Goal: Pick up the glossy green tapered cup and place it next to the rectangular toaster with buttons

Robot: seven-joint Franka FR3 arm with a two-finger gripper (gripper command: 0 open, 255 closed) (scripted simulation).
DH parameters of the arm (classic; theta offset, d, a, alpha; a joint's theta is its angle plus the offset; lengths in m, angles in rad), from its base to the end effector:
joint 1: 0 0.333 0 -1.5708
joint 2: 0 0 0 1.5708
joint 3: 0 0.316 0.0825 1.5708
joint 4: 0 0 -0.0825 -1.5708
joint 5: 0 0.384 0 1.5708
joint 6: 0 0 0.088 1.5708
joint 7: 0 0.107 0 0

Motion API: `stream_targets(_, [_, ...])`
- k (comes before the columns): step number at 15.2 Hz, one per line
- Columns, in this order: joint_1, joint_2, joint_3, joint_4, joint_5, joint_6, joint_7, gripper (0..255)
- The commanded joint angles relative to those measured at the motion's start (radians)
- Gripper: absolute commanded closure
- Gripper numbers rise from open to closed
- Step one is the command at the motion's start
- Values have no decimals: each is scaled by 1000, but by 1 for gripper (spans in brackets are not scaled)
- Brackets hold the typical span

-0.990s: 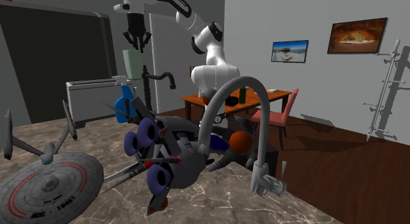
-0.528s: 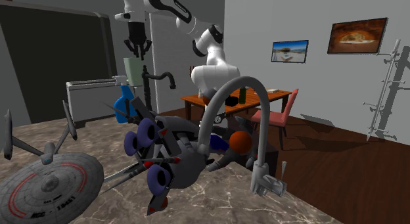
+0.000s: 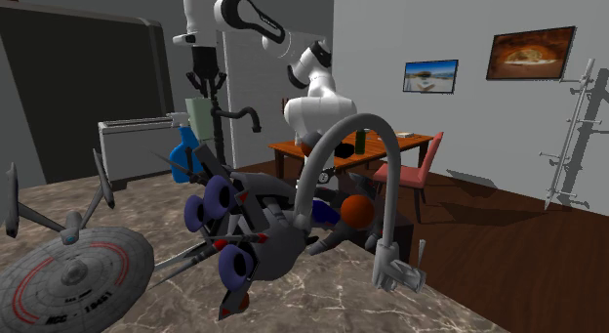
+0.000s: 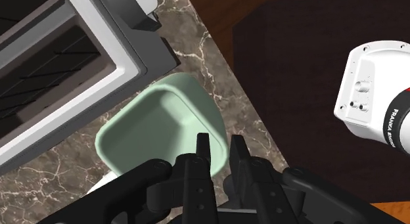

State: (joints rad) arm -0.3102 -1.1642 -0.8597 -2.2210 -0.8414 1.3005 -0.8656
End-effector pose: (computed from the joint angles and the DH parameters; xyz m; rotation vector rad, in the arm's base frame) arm -0.0815 -0.3821 0.5451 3.1336 -0.1965 -0.0804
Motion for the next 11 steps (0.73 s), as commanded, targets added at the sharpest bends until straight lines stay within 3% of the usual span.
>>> stream_targets(1, [-5,-12,-16,-27,-14,19,5,255])
stream_targets(11, [-33,-62,-94,-144,-87,98,25,255])
